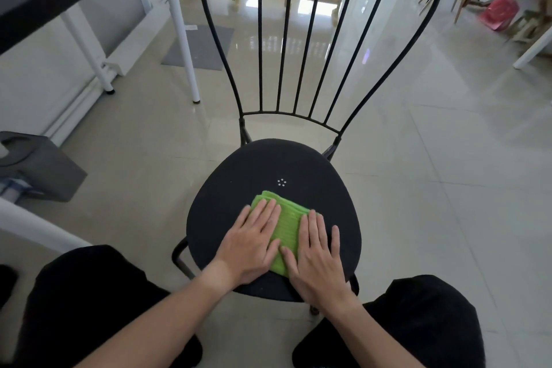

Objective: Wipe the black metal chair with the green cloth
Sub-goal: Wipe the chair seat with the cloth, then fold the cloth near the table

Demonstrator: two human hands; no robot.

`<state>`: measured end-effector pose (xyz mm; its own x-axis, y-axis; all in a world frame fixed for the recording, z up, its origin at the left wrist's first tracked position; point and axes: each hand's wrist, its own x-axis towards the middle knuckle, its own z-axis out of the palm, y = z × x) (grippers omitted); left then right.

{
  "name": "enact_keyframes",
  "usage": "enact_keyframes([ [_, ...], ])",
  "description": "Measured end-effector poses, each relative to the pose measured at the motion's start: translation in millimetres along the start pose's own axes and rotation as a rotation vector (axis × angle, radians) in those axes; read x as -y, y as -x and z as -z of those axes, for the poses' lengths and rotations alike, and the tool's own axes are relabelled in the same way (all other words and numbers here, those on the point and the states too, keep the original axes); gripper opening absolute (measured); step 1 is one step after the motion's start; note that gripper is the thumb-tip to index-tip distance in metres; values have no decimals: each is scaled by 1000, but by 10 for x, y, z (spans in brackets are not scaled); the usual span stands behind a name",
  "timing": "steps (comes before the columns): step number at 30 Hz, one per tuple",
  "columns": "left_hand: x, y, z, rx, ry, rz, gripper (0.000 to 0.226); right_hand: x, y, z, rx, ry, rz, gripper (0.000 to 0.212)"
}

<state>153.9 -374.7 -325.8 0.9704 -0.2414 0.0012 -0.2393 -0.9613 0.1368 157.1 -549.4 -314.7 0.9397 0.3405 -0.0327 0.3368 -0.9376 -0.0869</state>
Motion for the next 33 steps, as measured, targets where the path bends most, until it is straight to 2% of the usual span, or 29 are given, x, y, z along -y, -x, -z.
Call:
enact_keyframes([
  [4,486,-183,144,68,12,287,81,217,-172,55,-75,-64,-20,79],
  [8,784,-134,249,167,148,544,86,302,-268,154,-103,-112,12,80],
  [12,859,39,221,45,507,728,86,364,-383,237,-72,-127,26,82],
  [14,938,128,231,-20,706,849,72,457,-444,268,-74,-98,62,81],
  [16,1005,244,314,-40,727,896,43,613,-525,297,-49,-70,110,80],
  [18,1097,381,461,-37,664,866,26,815,-605,358,-41,-49,168,78],
  [21,1307,598,832,-21,550,758,13,1209,-715,563,58,-71,285,76],
  [24,1521,812,1370,33,429,557,36,1672,-806,873,105,-183,385,81],
  [26,1582,962,1781,64,340,415,50,1971,-847,1140,146,-354,474,87],
  [29,1626,1225,2392,18,358,271,50,2364,-905,1613,219,-617,599,94],
  [31,1641,1425,2794,-49,392,229,57,2579,-940,1950,250,-755,640,87],
  [33,1674,1645,3139,-151,384,249,65,2779,-962,2223,220,-808,701,61],
])
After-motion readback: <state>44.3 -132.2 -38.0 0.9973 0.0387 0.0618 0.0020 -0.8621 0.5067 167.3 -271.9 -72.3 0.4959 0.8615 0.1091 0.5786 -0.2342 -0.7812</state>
